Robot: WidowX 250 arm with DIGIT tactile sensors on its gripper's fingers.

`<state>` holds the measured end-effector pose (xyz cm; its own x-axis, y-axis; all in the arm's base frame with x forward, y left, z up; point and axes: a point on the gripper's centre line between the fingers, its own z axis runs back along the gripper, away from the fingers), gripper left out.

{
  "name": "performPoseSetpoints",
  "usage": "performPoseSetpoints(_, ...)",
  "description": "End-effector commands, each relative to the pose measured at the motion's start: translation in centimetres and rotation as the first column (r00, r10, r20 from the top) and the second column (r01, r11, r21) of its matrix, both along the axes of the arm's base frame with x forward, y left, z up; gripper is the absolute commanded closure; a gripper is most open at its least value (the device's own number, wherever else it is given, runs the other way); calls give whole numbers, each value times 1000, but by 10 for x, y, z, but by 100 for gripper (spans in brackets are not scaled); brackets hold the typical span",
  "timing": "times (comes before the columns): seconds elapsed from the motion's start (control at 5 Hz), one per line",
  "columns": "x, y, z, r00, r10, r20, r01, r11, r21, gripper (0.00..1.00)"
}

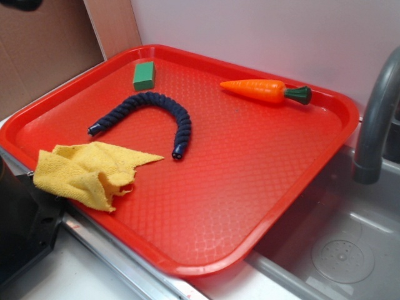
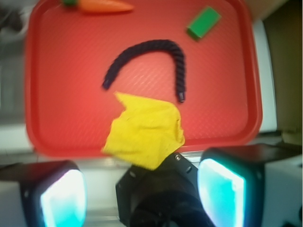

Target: Grab the green block.

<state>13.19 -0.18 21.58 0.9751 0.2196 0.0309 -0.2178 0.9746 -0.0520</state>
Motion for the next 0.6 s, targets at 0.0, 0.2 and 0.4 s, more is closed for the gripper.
performPoseSetpoints(0.0, 39, 31, -24, 919, 384, 89, -383, 923, -22, 0)
performPoseSetpoints(0.2, 63, 50, -46, 834, 528, 159, -530, 848, -31, 0)
performPoseSetpoints(0.4, 86, 70, -67, 770, 610, 187, -619, 785, -8, 0)
